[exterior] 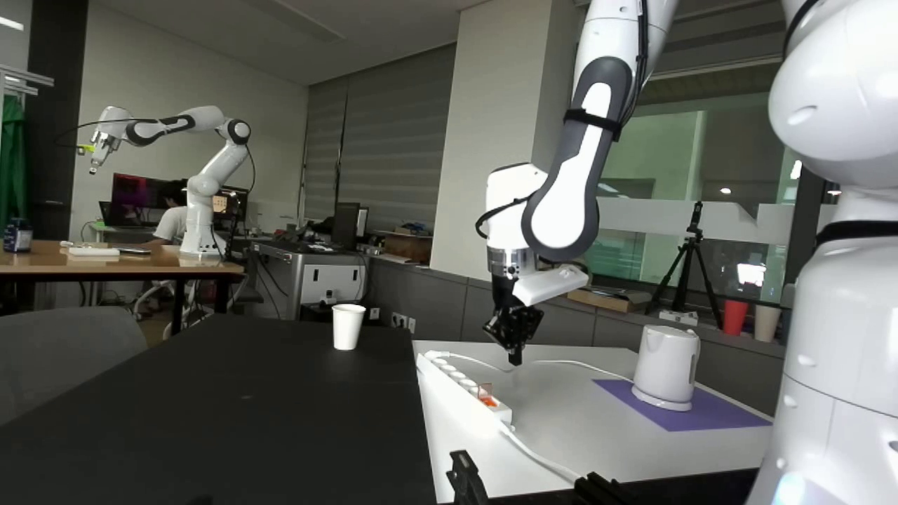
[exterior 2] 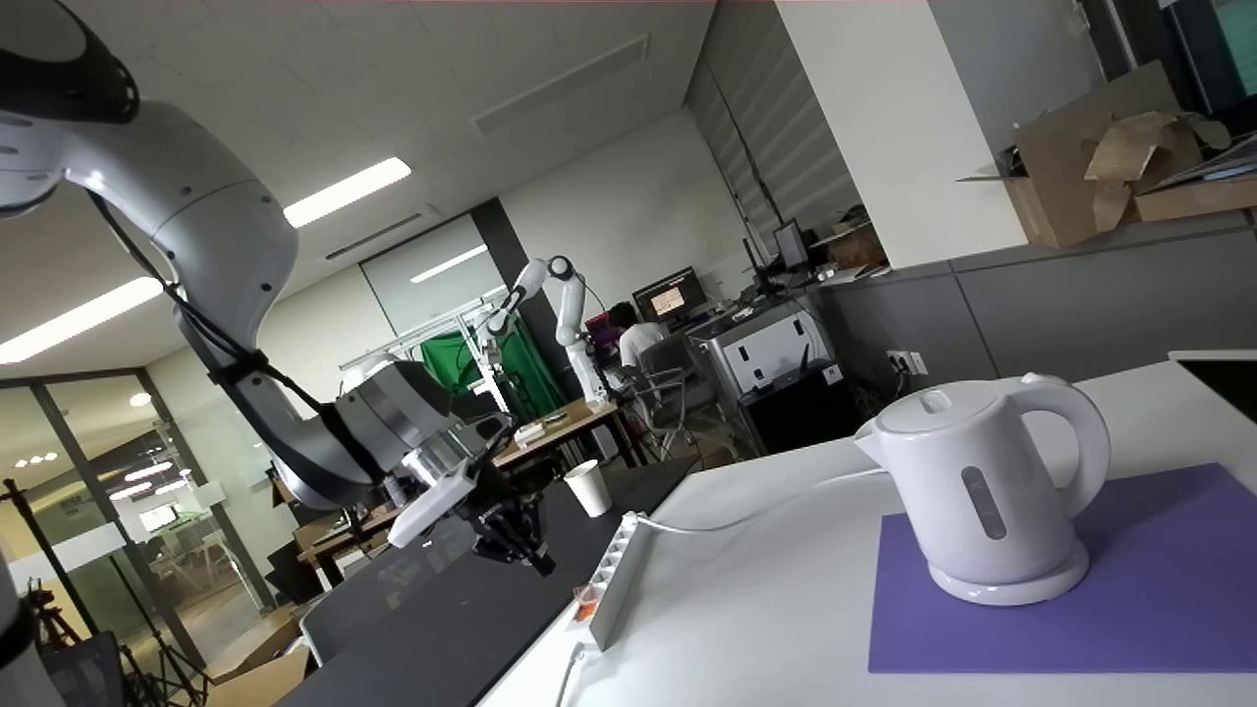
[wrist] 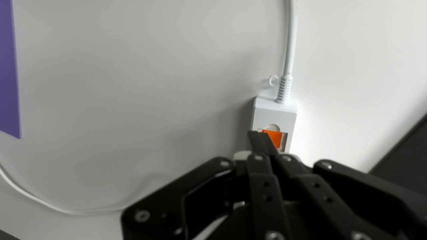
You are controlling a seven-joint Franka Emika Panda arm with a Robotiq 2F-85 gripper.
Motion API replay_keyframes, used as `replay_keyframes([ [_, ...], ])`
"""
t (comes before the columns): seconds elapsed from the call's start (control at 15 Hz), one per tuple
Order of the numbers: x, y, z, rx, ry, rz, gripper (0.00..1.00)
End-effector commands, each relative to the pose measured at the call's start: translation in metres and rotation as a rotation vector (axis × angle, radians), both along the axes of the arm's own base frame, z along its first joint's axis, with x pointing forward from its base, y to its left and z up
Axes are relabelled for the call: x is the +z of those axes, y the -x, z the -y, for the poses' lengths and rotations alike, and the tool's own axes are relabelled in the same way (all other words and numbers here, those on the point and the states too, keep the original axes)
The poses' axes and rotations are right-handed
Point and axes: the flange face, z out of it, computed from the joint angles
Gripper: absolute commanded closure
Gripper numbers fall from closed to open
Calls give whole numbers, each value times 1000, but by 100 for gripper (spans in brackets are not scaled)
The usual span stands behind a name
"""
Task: Press the switch on the adapter
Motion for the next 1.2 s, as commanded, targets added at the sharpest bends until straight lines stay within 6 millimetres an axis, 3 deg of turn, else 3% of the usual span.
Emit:
replay_keyframes([
  [0.0,-9,-12,-3,-32,-15,58,100],
  [1.13,-61,-25,-26,-56,-15,107,100],
])
